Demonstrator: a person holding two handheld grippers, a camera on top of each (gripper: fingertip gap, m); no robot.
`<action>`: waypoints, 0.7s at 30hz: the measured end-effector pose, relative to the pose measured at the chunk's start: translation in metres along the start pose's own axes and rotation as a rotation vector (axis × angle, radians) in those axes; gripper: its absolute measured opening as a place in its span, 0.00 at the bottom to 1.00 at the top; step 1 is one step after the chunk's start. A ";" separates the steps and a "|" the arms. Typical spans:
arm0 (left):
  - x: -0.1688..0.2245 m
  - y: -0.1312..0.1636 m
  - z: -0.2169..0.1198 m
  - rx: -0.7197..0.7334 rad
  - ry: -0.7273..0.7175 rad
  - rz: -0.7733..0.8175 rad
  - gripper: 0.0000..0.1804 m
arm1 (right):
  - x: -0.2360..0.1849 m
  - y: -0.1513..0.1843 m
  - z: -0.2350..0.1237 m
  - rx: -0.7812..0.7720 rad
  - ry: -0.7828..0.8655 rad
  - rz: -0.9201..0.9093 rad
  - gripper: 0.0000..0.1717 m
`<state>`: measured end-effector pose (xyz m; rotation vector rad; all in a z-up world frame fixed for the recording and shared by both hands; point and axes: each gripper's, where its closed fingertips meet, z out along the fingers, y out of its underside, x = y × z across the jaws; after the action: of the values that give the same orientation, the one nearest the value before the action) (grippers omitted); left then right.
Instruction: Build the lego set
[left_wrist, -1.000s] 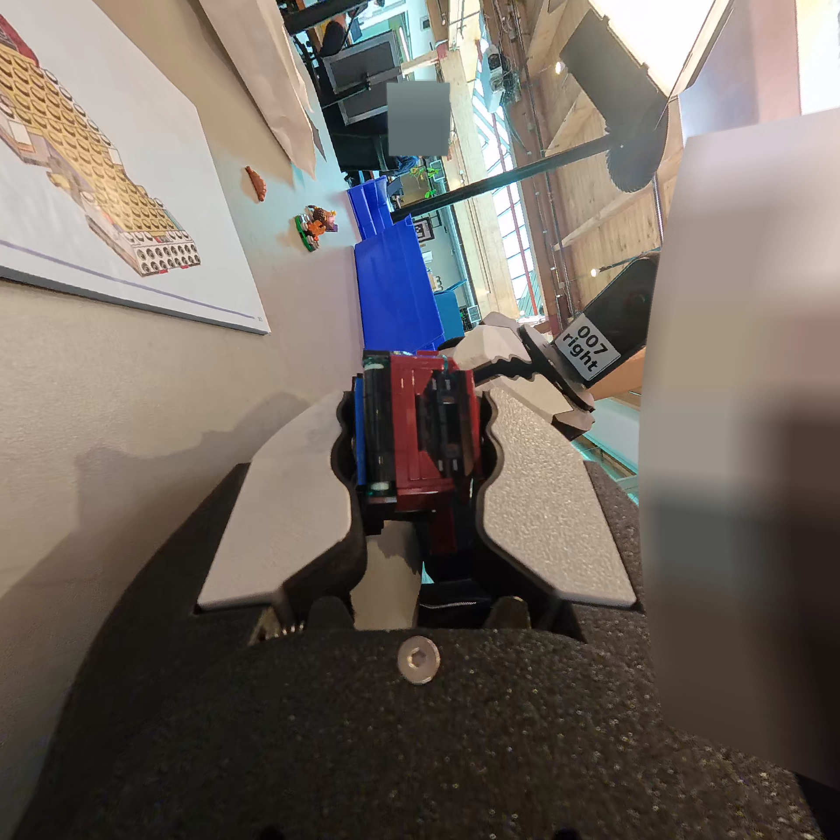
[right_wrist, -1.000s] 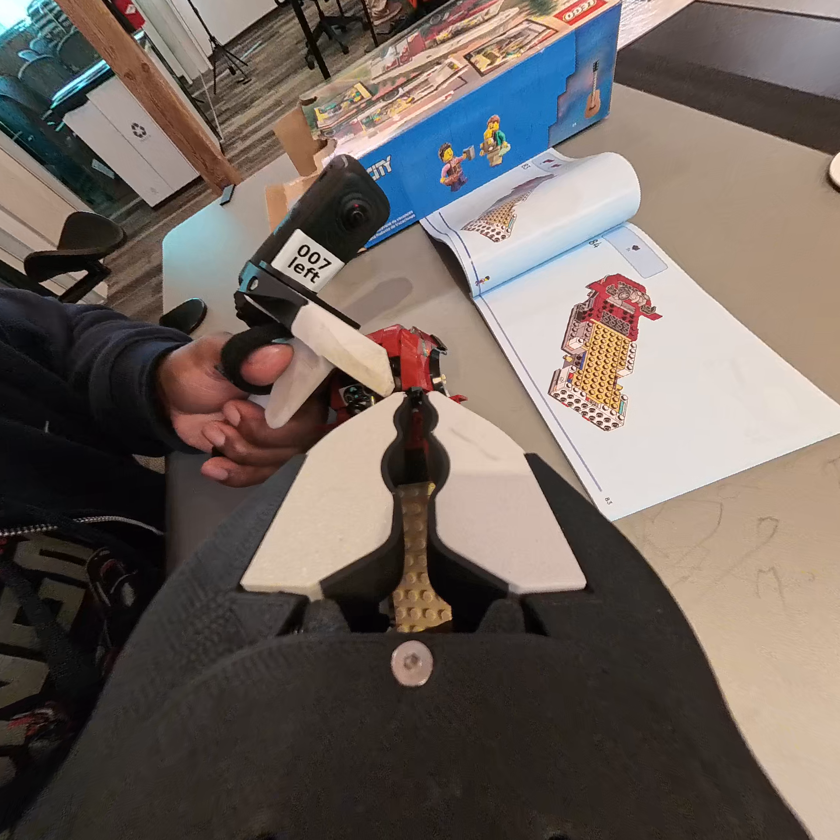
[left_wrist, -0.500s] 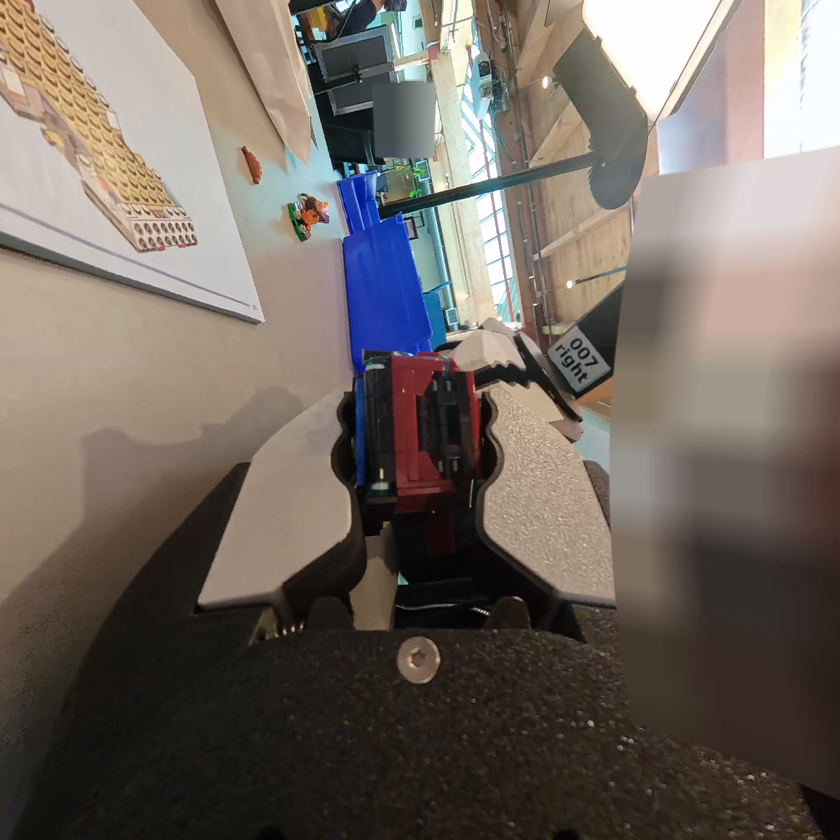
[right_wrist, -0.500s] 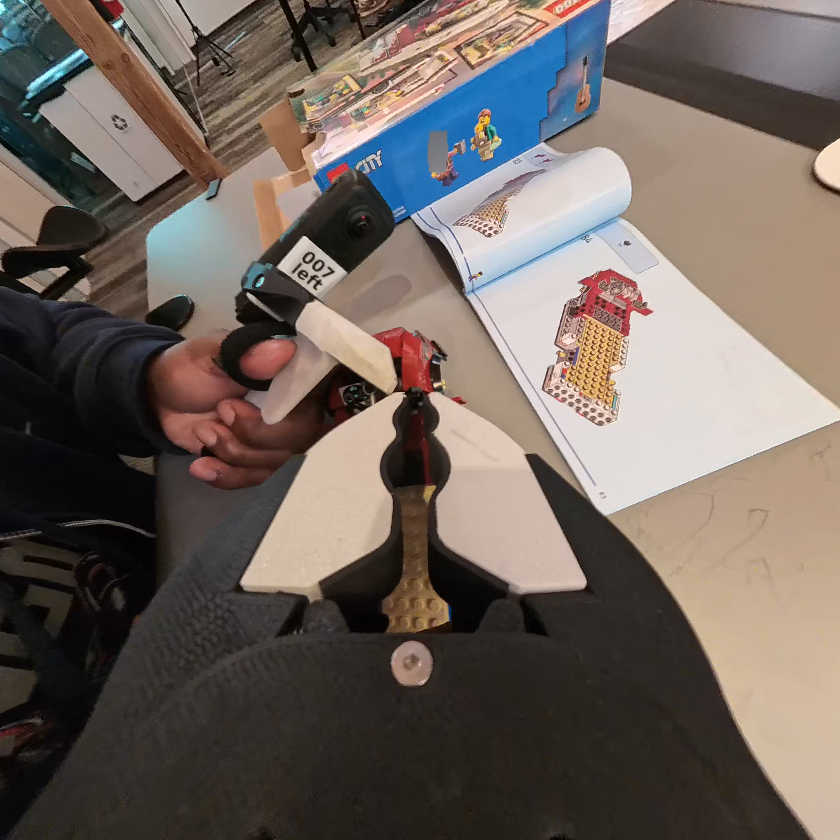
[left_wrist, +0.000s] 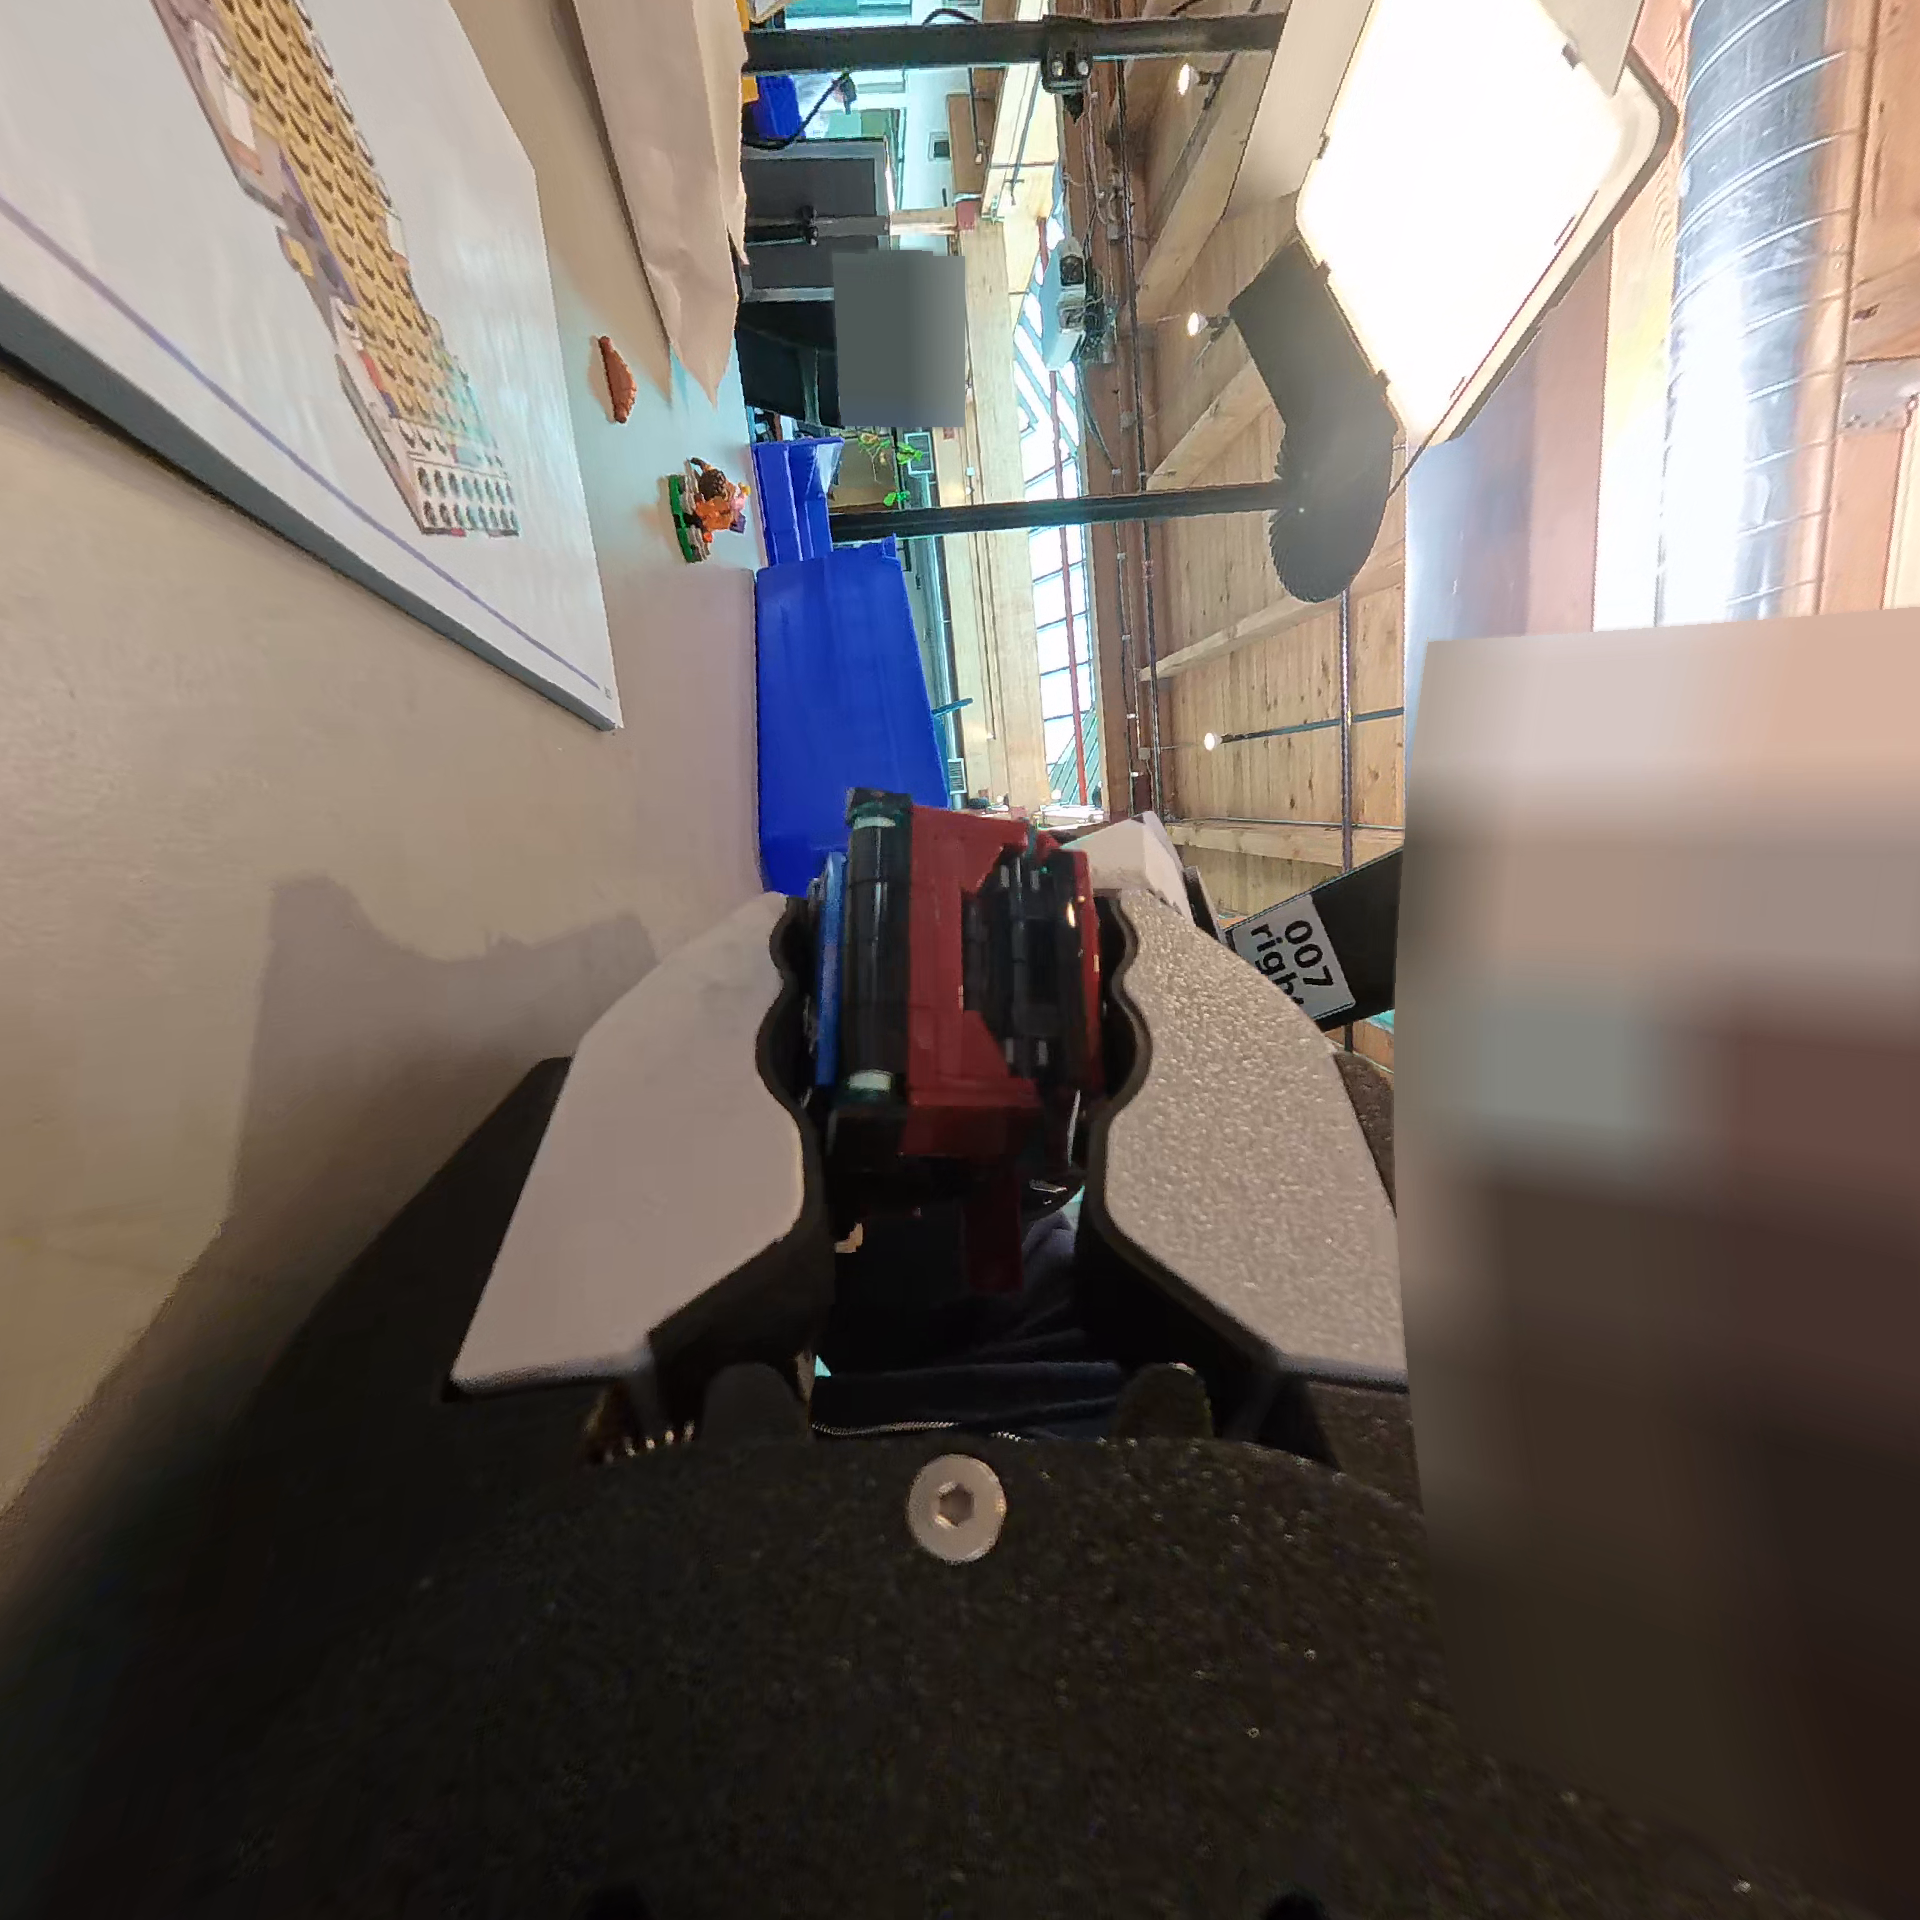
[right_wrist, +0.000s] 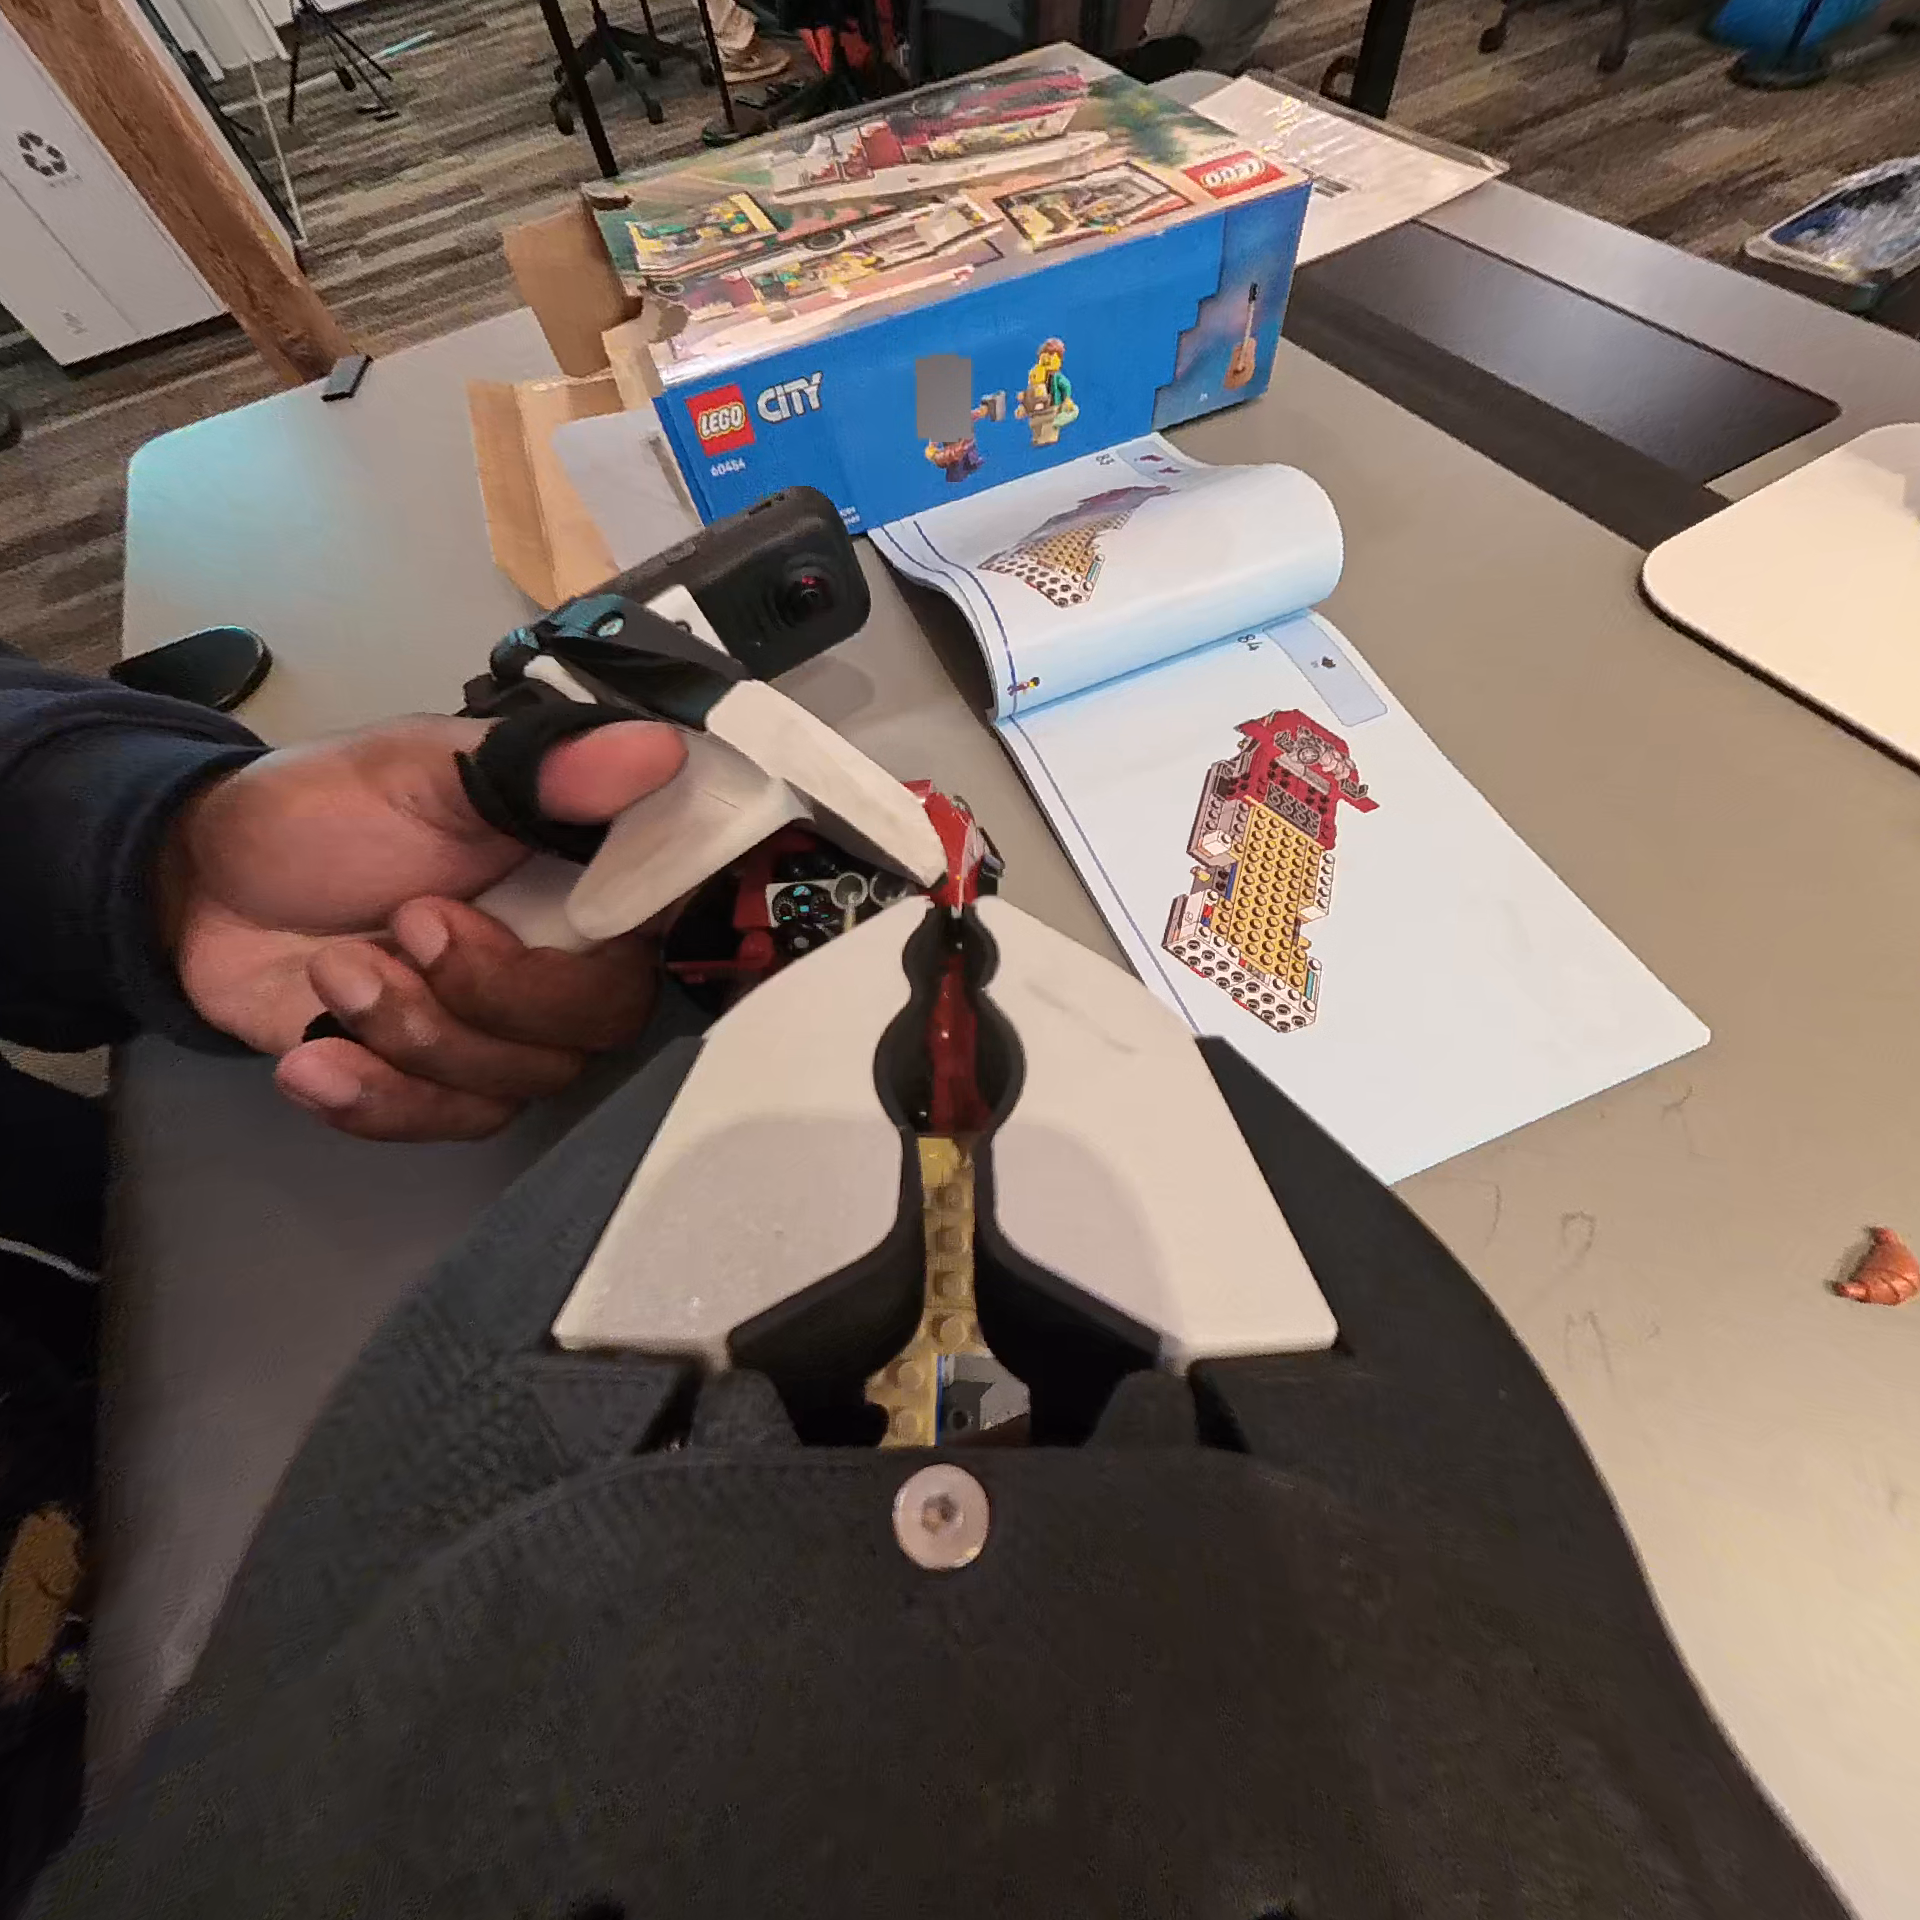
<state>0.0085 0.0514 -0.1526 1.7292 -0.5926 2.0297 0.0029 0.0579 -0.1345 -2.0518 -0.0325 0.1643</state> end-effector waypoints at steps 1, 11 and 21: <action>0.000 0.000 0.000 0.000 0.000 -0.005 0.30 | 0.000 0.001 0.001 -0.005 0.002 -0.005 0.01; 0.000 -0.001 -0.001 0.014 0.004 -0.022 0.30 | 0.001 0.002 0.001 0.009 0.002 -0.003 0.01; -0.001 -0.002 -0.002 0.033 -0.005 -0.044 0.30 | 0.000 0.001 0.003 0.022 0.073 -0.087 0.01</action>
<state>0.0083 0.0542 -0.1537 1.7509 -0.5214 2.0163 0.0028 0.0602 -0.1374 -2.0290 -0.0742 0.0349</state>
